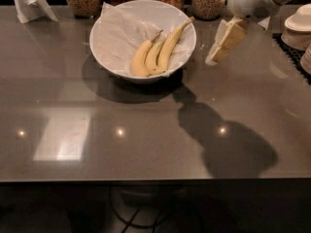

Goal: Pick banana from white bowl

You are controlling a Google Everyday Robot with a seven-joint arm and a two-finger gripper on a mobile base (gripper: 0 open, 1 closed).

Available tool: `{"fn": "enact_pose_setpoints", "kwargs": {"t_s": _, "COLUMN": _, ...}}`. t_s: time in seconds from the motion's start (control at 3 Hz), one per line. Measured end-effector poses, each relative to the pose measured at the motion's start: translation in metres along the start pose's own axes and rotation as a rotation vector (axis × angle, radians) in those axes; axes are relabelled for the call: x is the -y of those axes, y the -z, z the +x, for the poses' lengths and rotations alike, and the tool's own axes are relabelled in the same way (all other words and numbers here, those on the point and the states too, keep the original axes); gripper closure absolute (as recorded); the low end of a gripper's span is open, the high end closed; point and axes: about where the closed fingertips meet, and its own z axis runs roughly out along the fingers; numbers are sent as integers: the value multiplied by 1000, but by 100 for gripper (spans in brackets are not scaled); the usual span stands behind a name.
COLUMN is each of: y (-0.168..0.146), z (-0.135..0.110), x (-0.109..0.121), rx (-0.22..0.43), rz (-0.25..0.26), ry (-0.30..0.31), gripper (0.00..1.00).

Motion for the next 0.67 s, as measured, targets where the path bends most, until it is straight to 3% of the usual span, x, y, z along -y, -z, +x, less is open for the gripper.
{"fn": "enact_pose_setpoints", "kwargs": {"t_s": 0.33, "y": -3, "z": 0, "x": 4, "rx": -16, "rz": 2, "ry": 36, "gripper": 0}}
{"fn": "enact_pose_setpoints", "kwargs": {"t_s": 0.67, "y": -24, "z": 0, "x": 23, "rx": -38, "rz": -2, "ry": 78, "gripper": 0}}
